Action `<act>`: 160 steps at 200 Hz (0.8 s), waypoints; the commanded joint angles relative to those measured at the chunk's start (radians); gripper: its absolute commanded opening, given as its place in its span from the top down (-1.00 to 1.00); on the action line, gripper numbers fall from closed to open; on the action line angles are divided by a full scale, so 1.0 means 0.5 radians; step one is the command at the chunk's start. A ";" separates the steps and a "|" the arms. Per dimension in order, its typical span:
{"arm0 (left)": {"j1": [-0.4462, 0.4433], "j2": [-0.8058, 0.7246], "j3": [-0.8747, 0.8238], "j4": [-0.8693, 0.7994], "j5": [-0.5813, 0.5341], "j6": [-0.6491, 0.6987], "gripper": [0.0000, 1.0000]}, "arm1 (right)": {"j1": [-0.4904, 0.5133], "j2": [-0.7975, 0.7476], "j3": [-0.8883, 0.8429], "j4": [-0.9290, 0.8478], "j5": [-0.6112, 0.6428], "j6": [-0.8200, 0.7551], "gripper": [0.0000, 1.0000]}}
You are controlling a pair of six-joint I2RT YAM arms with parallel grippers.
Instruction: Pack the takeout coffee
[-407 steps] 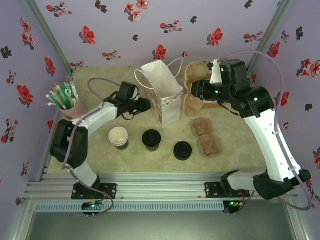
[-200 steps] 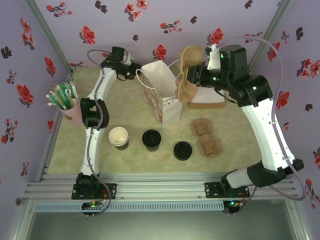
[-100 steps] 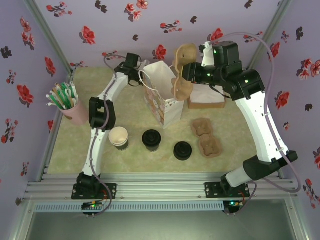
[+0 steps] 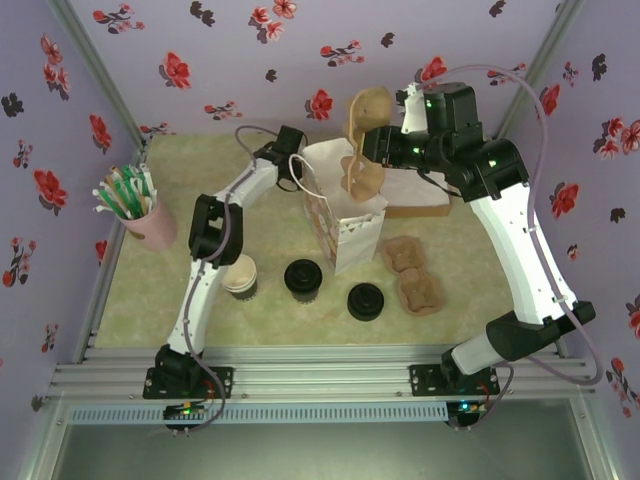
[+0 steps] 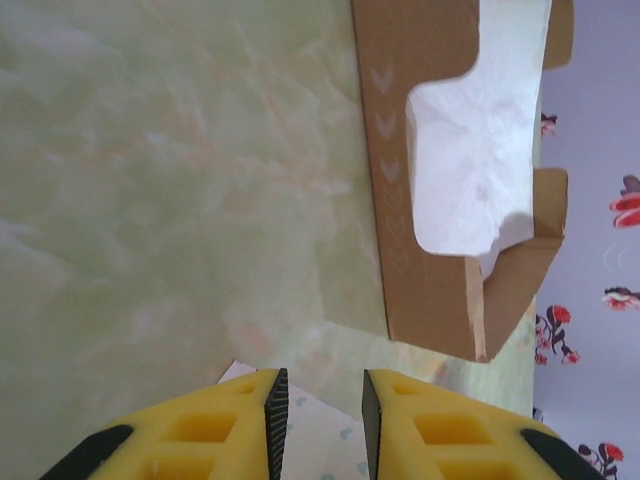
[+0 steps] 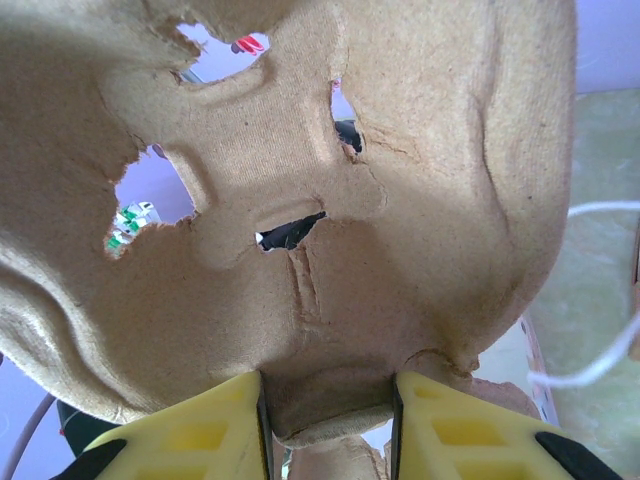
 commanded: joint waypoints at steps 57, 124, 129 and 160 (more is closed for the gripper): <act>-0.094 -0.338 -0.403 0.266 -0.018 -0.049 0.45 | 0.024 0.013 -0.013 -0.145 0.001 -0.062 0.35; -0.103 -0.501 -0.703 0.441 -0.039 -0.089 0.44 | 0.109 0.103 0.018 -0.362 0.100 -0.126 0.34; -0.100 -0.498 -0.698 0.438 -0.039 -0.087 0.44 | 0.121 0.114 0.030 -0.388 0.120 -0.135 0.34; -0.072 -0.489 -0.661 0.421 -0.036 -0.094 0.41 | 0.179 0.217 0.139 -0.547 0.244 -0.179 0.34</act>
